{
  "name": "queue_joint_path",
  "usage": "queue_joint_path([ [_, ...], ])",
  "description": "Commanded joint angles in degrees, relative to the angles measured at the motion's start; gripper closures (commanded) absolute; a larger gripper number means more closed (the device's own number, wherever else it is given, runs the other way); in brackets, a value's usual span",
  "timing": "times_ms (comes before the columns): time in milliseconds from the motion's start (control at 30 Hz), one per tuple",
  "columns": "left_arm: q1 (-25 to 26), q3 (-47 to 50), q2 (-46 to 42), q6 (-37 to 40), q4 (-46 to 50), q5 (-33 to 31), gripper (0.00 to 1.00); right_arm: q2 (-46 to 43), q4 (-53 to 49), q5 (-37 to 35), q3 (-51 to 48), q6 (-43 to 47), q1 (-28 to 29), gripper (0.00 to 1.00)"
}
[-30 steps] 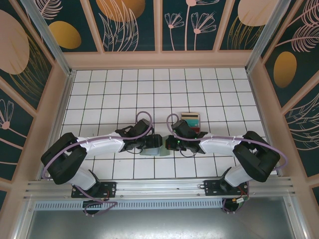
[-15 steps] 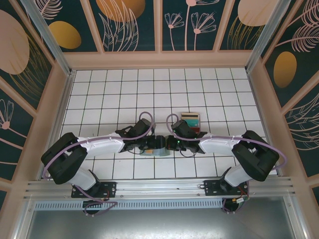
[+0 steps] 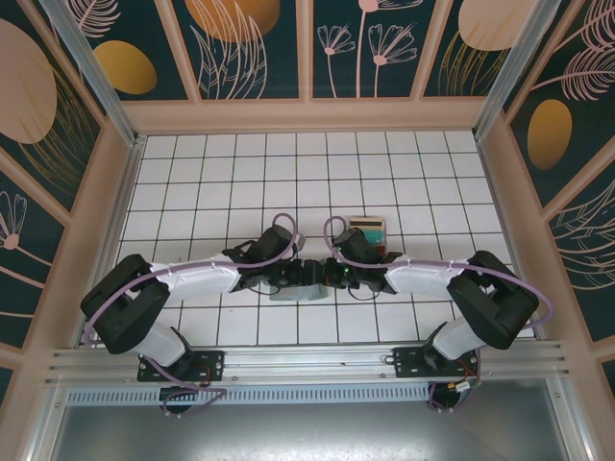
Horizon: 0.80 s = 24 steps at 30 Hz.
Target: Take the credit cards out of the card holder
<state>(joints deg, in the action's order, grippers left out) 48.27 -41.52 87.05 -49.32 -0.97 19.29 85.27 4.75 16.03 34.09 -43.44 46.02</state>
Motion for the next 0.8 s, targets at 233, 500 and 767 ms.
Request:
queue_joint_path([
  [233, -1.0, -0.2, -10.4, -1.4, 9.0, -14.3, 0.25, 0.1, 2.4, 0.0, -1.2, -0.3, -0.9, 1.00],
  [500, -1.3, 3.1, -8.2, -2.9, 9.8, -14.2, 0.25, 0.6, 2.3, 0.4, -0.6, -0.1, -0.9, 1.00],
  [767, -1.3, 3.9, -5.5, -2.8, 9.0, -13.2, 0.25, 0.4, 2.0, 0.4, -0.7, -0.1, -0.9, 1.00],
])
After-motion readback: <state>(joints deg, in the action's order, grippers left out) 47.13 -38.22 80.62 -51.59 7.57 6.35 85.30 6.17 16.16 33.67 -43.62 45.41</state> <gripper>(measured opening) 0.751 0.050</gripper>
